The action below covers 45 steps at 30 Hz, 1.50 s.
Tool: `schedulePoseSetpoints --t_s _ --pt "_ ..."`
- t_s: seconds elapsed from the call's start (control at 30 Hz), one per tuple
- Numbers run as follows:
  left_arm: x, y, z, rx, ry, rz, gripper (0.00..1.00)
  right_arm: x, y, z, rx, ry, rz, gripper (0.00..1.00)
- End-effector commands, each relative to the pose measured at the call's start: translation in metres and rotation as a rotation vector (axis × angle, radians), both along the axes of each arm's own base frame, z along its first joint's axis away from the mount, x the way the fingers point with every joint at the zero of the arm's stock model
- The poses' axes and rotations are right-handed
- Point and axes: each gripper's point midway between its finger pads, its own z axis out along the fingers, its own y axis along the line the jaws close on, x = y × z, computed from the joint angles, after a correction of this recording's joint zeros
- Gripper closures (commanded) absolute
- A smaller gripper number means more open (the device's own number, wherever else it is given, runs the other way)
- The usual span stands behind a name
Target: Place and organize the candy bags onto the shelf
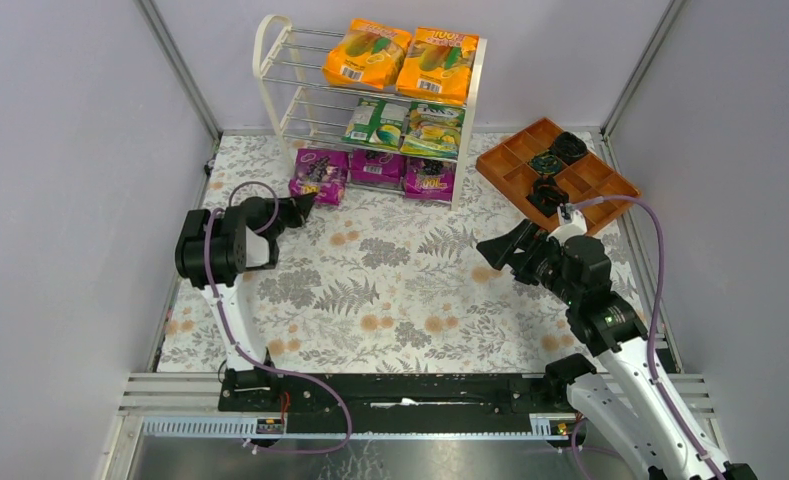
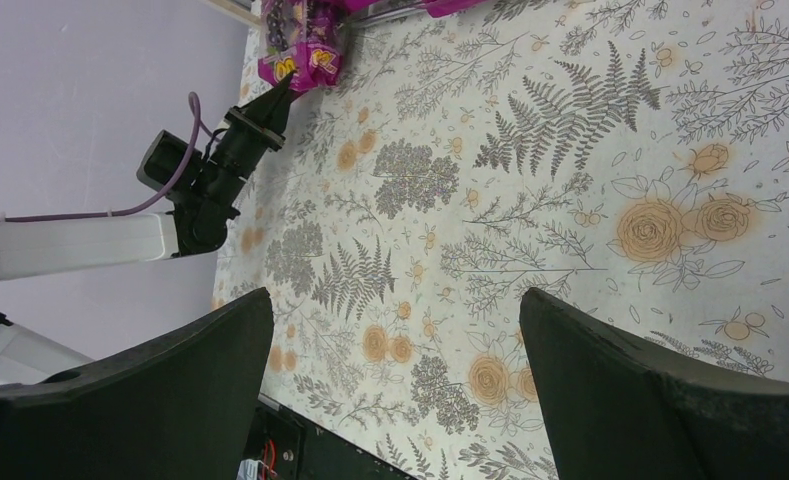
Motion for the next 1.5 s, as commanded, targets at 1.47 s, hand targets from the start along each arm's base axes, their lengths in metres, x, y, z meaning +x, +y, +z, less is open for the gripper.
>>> schedulePoseSetpoints --t_s 1.47 --pt "0.029 -0.002 0.221 0.02 -0.838 0.052 1.0 0.014 0.008 0.0 0.026 0.001 0.004 0.0"
